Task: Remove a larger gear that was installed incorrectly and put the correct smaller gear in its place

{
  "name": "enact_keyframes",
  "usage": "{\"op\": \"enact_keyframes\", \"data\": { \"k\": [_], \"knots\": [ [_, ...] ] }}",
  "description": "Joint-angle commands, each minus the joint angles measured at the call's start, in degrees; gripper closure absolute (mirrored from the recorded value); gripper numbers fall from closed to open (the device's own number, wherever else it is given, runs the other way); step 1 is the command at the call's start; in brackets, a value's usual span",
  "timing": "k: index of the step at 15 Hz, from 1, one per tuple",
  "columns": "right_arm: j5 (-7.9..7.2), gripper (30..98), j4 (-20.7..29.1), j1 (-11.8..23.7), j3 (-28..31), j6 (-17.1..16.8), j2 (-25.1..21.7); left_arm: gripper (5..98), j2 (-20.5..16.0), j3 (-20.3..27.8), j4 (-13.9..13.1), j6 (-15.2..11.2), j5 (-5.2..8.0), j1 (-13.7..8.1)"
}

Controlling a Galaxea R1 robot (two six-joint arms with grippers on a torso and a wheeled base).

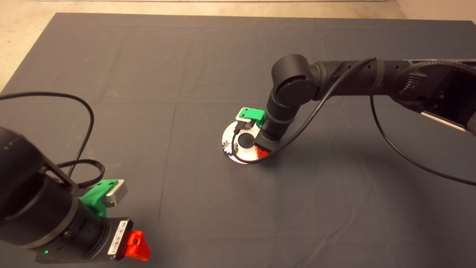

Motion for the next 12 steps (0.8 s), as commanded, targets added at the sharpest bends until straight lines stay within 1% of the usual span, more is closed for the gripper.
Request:
{"op": "enact_keyframes", "data": {
  "k": [1,2,3,6,8,10,11,12],
  "knots": [
    [-7.38,52.6,-1.9,0.8,-0.6,-0.4,1.0,6.1,-0.2,1.0,0.1,0.0,0.25,-0.7],
    [-7.38,52.7,-1.9,0.8,-0.5,-0.4,1.1,6.1,-0.2,1.0,0.1,0.0,0.25,-0.7],
    [-7.38,56.7,-1.9,0.8,-0.6,-0.4,1.2,6.1,-0.2,1.0,0.1,0.0,0.25,-0.7],
    [-7.38,57.9,-2.0,0.8,-0.6,-0.4,1.6,6.1,-0.2,1.0,0.1,0.1,0.25,-0.7],
    [-7.38,62.6,-2.0,0.8,-1.0,-0.4,1.6,6.1,-0.2,1.0,0.1,0.1,0.25,-0.7],
    [-7.38,63.4,-2.0,0.8,-1.2,-0.4,1.6,6.1,-0.2,1.0,0.1,0.1,0.25,-0.7],
    [-7.38,67.0,-2.0,0.8,-1.3,-0.4,1.7,6.1,-0.2,1.0,0.1,0.1,0.25,-0.7],
    [-7.38,67.9,-1.9,0.8,-1.3,-0.4,1.6,6.1,-0.2,1.0,0.1,0.1,0.25,-0.7]
  ]
}}
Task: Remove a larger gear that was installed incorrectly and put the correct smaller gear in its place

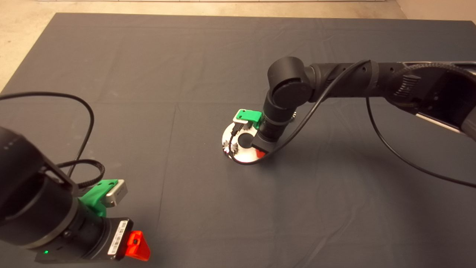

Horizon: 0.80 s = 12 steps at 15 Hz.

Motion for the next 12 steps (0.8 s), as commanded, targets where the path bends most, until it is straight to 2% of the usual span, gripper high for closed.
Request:
{"op": "enact_keyframes", "data": {
  "k": [1,8,10,12],
  "knots": [
    [-7.35,67.9,-1.6,1.1,-0.4,-0.2,0.5,6.1,-0.2,1.0,0.1,0.1,0.26,-0.7],
    [-7.35,67.9,-1.6,1.1,-0.1,-0.2,0.3,6.1,-0.2,1.0,0.1,0.1,0.26,-0.7],
    [-7.35,73.0,-1.5,1.2,0.1,-0.2,0.3,6.1,-0.2,1.0,0.1,0.1,0.26,-0.7],
    [-7.35,73.1,-1.5,1.3,0.2,-0.2,-0.1,6.1,-0.2,1.0,0.1,0.1,0.26,-0.7]
  ]
}}
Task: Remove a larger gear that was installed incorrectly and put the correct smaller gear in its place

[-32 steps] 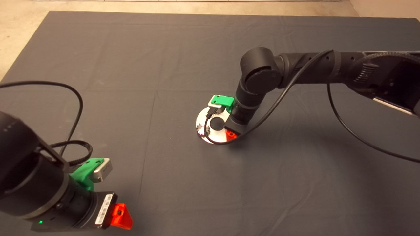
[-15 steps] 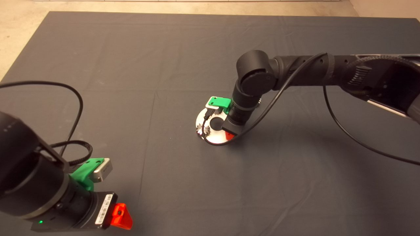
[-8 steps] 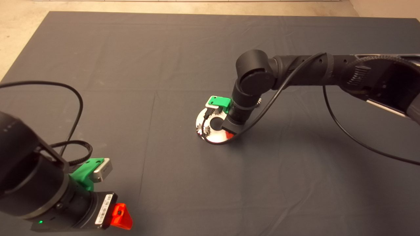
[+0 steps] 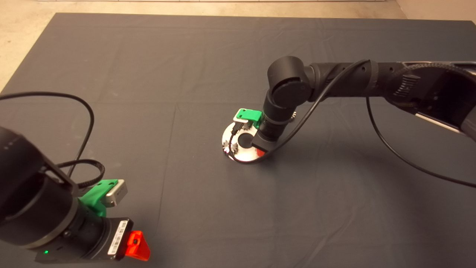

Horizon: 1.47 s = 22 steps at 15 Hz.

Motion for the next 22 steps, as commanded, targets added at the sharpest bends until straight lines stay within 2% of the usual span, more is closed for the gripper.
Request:
{"op": "enact_keyframes", "data": {
  "k": [1,9,12,18,20,22],
  "knots": [
    [-7.29,73.1,-1.3,1.3,0.5,-0.2,-0.2,6.1,-0.2,1.0,0.1,0.1,0.25,-0.7],
    [-7.29,73.1,-1.2,1.4,0.9,-0.2,-0.4,6.1,-0.2,1.0,0.1,0.2,0.24,-0.7],
    [-7.29,73.1,-1.2,1.4,2.9,-0.2,-0.5,6.1,-0.2,1.0,0.1,0.1,0.25,-0.7],
    [-7.29,73.1,-1.2,1.4,3.6,-0.2,-2.4,6.1,-0.2,1.0,0.1,0.1,0.25,-0.7],
    [-7.29,77.1,-1.1,1.4,5.5,-0.2,-2.9,6.1,-0.2,1.0,0.1,0.1,0.23,-0.7],
    [-7.29,77.3,-1.1,1.4,5.6,-0.2,-3.0,6.1,-0.2,1.0,0.1,0.1,0.24,-0.7]
  ]
}}
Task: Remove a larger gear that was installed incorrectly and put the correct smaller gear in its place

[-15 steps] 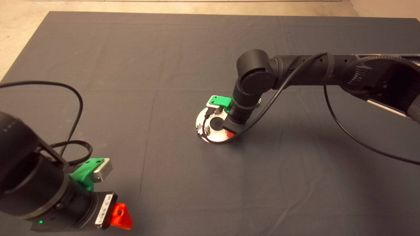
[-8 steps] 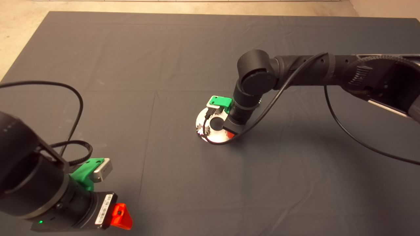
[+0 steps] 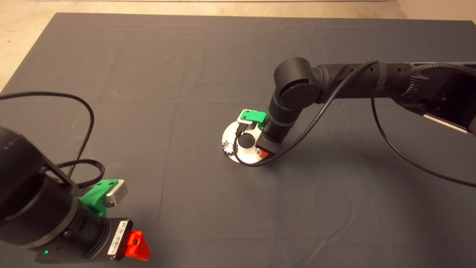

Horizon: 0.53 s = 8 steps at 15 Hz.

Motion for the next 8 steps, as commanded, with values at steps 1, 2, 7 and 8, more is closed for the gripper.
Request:
{"op": "enact_keyframes", "data": {
  "k": [1,2,7,8],
  "knots": [
    [-7.61,78.2,-0.8,1.4,2.3,-0.2,-0.7,6.1,-0.2,1.0,0.1,0.0,0.19,-0.7],
    [-7.61,78.3,-0.8,1.4,2.1,-0.2,-0.7,6.1,-0.2,0.9,0.1,0.0,0.18,-0.7],
    [-7.61,78.4,-0.8,0.5,2.1,-0.1,-0.1,6.1,-0.2,1.0,0.1,0.0,0.24,-0.7],
    [-7.61,78.4,-0.8,0.3,2.1,-0.1,0.0,6.1,-0.2,1.0,0.1,0.0,0.18,-0.7]
  ]
}}
